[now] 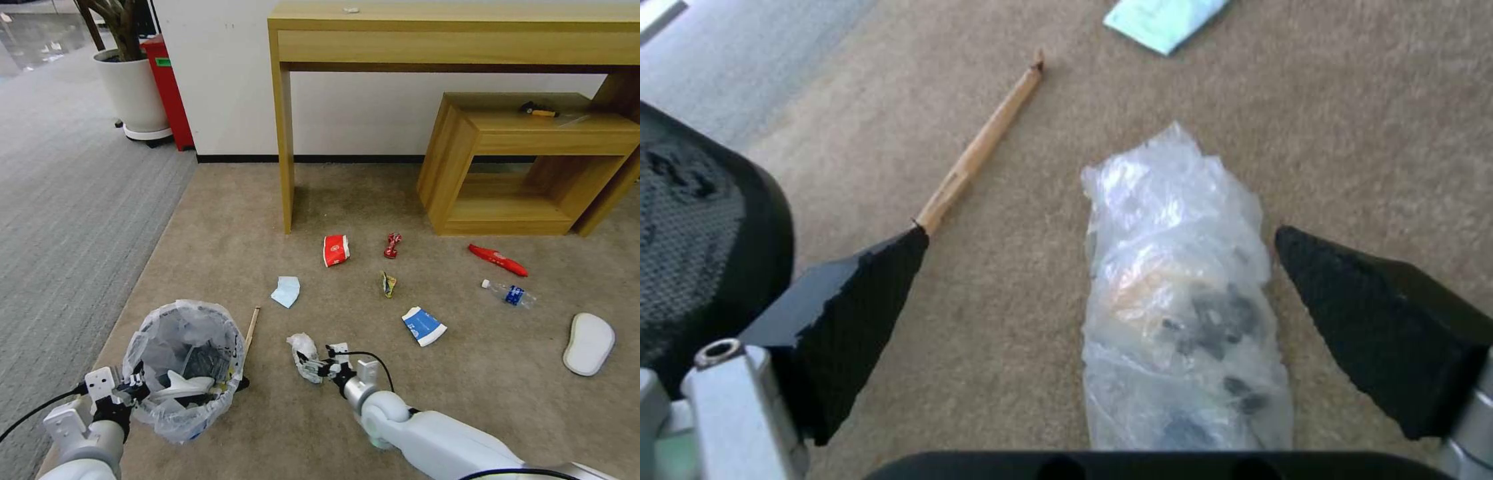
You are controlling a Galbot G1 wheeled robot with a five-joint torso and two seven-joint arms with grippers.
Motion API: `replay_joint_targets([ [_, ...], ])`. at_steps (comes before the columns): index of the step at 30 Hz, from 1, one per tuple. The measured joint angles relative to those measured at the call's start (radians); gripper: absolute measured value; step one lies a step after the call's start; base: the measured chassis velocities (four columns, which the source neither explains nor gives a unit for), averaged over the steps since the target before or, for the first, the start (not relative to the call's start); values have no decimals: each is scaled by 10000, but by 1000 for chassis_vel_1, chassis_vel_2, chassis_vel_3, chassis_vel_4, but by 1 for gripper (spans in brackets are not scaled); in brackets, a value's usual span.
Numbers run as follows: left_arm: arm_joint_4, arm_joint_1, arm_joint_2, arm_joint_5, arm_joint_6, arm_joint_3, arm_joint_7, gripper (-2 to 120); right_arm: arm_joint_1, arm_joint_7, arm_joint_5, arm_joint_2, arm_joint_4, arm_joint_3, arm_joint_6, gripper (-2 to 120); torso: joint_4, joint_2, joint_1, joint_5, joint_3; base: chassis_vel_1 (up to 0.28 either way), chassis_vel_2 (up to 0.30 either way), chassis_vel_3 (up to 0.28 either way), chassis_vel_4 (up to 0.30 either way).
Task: Pick up the trash bin and place the garbage on the floor into it.
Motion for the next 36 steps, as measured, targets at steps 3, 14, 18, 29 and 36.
replay_joint_targets([
  [3, -2, -5, 15, -15, -1, -1, 0, 0, -1, 1, -53, 211, -316, -1, -23, 100, 0, 0, 0, 2, 0, 0, 0, 0, 0],
  [14, -132, 45, 13, -28, -28, 17, 1, 0, 29, -52, -360, 710, -1391, 87, -9, 100, -1, 0, 0, 1, 0, 0, 0, 0, 0],
  [18, -191, 69, 4, -32, -48, 28, 3, 0, 107, -138, -377, 829, -1612, 104, -13, 100, -1, 1, 0, 2, 0, 0, 0, 0, 0],
  [29, -418, 144, -36, -32, -92, 72, 6, 0, 257, -412, -526, 1035, -2138, 38, 146, 82, -1, 0, 0, 2, 0, 0, 0, 0, 0],
  [36, -503, 209, -122, 7, -117, 107, 18, 0, 273, -457, -566, 1070, -2200, 13, 267, 57, -1, 0, 0, 3, 0, 0, 0, 0, 0],
])
